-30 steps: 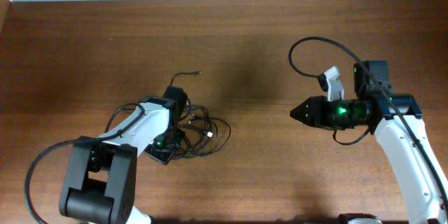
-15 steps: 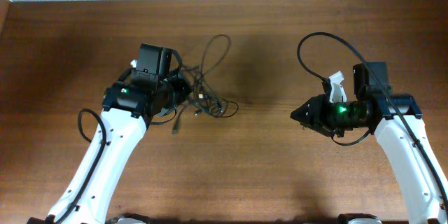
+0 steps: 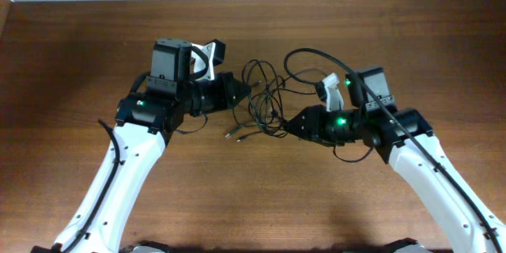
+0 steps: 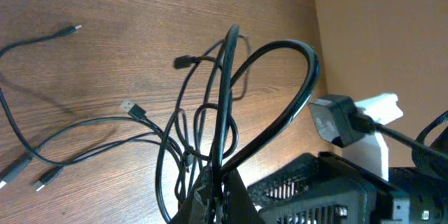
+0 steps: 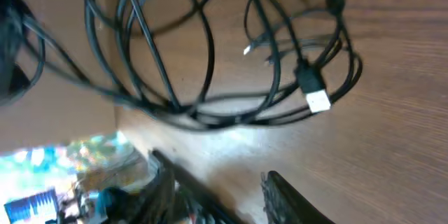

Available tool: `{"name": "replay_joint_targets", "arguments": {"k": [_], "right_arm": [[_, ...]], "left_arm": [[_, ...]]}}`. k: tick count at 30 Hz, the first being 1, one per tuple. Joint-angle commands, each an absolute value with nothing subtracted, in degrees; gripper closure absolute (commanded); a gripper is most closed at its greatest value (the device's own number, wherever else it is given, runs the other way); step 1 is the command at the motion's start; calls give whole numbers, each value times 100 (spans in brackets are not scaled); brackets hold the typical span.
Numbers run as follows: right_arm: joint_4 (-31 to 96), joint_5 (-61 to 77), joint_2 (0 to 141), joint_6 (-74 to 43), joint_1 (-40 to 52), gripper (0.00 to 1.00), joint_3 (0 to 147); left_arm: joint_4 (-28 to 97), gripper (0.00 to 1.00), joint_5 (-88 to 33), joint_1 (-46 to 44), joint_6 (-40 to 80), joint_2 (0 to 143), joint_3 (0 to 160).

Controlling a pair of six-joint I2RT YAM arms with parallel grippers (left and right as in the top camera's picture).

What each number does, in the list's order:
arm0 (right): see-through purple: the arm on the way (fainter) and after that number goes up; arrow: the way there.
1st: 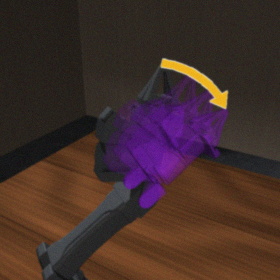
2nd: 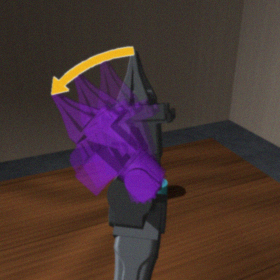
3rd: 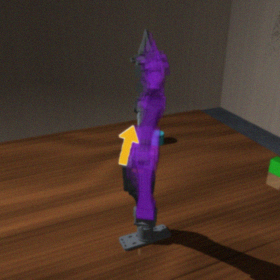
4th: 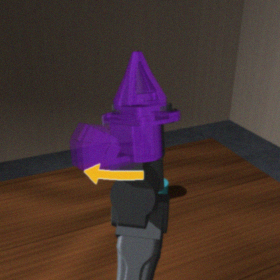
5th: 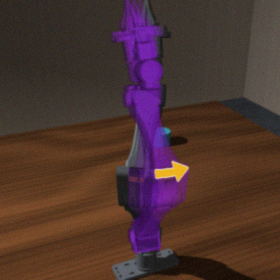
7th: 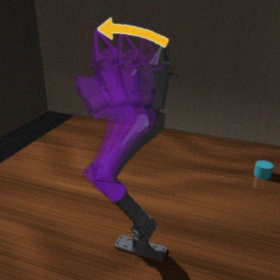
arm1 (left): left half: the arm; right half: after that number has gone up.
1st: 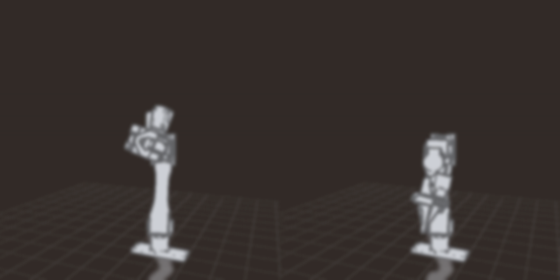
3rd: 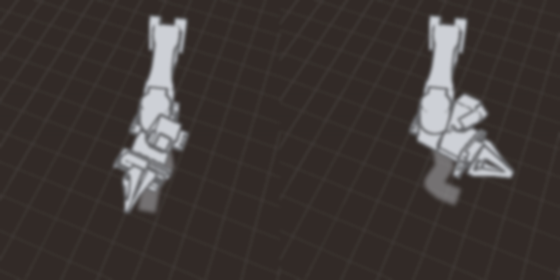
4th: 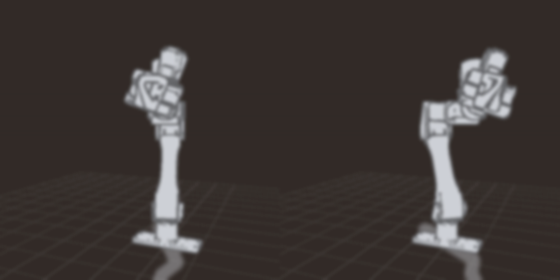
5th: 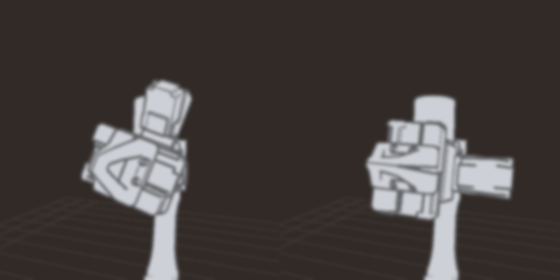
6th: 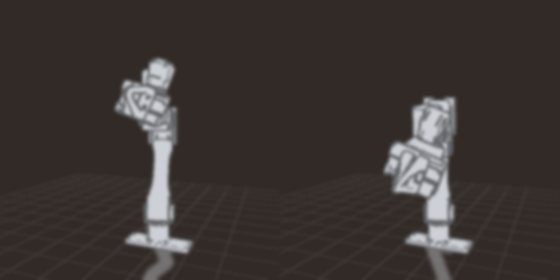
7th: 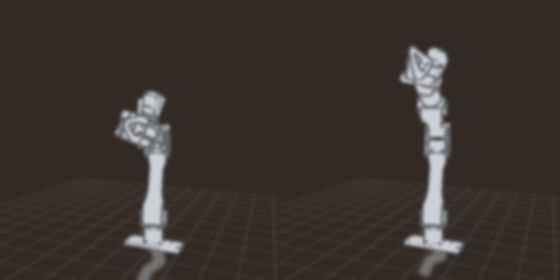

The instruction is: Untangle cables

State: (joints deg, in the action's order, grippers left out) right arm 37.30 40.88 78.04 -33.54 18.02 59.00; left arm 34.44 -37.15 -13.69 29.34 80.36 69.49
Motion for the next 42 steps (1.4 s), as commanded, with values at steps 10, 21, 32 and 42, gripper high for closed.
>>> {"name": "replay_joint_targets", "arguments": {"k": [10, 21, 32, 42], "right_arm": [[1651, 3129, 8477, -5476, 2687, 48, 5905], [3673, 875, 9017, -5706, 2263, 96, 5905], [1732, 4578, 6989, -3448, 923, 96, 6158], [4064, 1245, 5900, -3883, -471, 96, 6156]], "left_arm": [[2864, 100, -4602, -1332, 2729, 7905, 6991], [1874, 100, -5618, 296, 2729, 7500, 6991], [4007, 100, -2609, 978, 2561, 7494, 6963], [4427, 100, 937, 1483, 4724, 7491, 6963]]}}
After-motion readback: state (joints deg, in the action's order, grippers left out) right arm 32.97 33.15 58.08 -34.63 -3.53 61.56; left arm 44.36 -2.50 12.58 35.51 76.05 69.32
